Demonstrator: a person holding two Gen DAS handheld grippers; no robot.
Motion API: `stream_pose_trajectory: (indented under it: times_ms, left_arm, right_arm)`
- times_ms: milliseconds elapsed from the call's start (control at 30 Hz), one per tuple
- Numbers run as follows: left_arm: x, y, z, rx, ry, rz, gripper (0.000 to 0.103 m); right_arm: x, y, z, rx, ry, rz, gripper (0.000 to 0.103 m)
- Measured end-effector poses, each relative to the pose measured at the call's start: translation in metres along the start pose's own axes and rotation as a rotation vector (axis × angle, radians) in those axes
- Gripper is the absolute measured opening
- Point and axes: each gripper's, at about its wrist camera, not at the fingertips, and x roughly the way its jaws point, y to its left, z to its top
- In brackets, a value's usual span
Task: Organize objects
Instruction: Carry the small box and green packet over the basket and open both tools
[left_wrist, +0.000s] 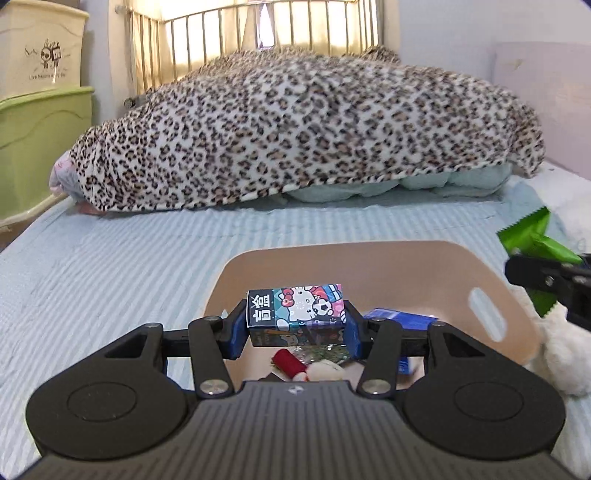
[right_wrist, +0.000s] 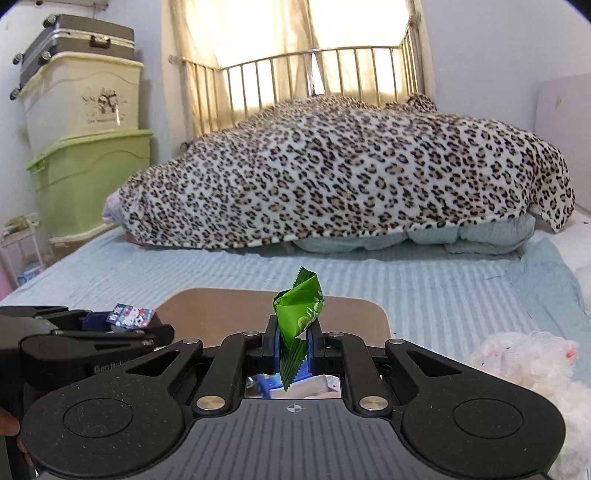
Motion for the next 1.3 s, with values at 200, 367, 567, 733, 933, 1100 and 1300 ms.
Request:
stream_pose_trajectory:
  times_ms: [200,367,567,733,933,1100,1300]
  left_arm:
    - [0.039,-0.002,-0.006,0.018,0.09,0.032,0.052]
    - [0.062,-0.006,-0.018,0.044,0.191,0.051,0.052]
    - [0.073,-0.003,-0.029,0.032,0.283,0.031,0.055]
    - [0.066,-0.006,-0.029,0.04,0.267,-0.001,0.075]
    - [0.051,-0.011,-0.024,0.029,0.235,0.025,0.09]
    - [0.039,-0.006,-0.018,0.014,0.224,0.007,0.09]
    - [0.013,-0.01,-0.013,0.028,0.178,-0.023,0.09]
  right_arm:
    - [0.036,0.007,-0.01,-0.021,0.077,-0.027,0.012]
    - [0.065,0.009,-0.02,-0.019,0.182,-0.044,0.012]
    - [0.082,0.008,-0.033,-0.016,0.311,-0.051,0.012]
    - [0.079,0.009,-0.033,-0.056,0.316,-0.069,0.048]
    - [0.057,0.006,-0.022,-0.05,0.241,-0.082,0.075]
    - [0.033,0.006,-0.016,-0.06,0.19,-0.093,0.091]
    - [0.003,0.01,-0.016,-0.07,0.149,-0.108,0.094]
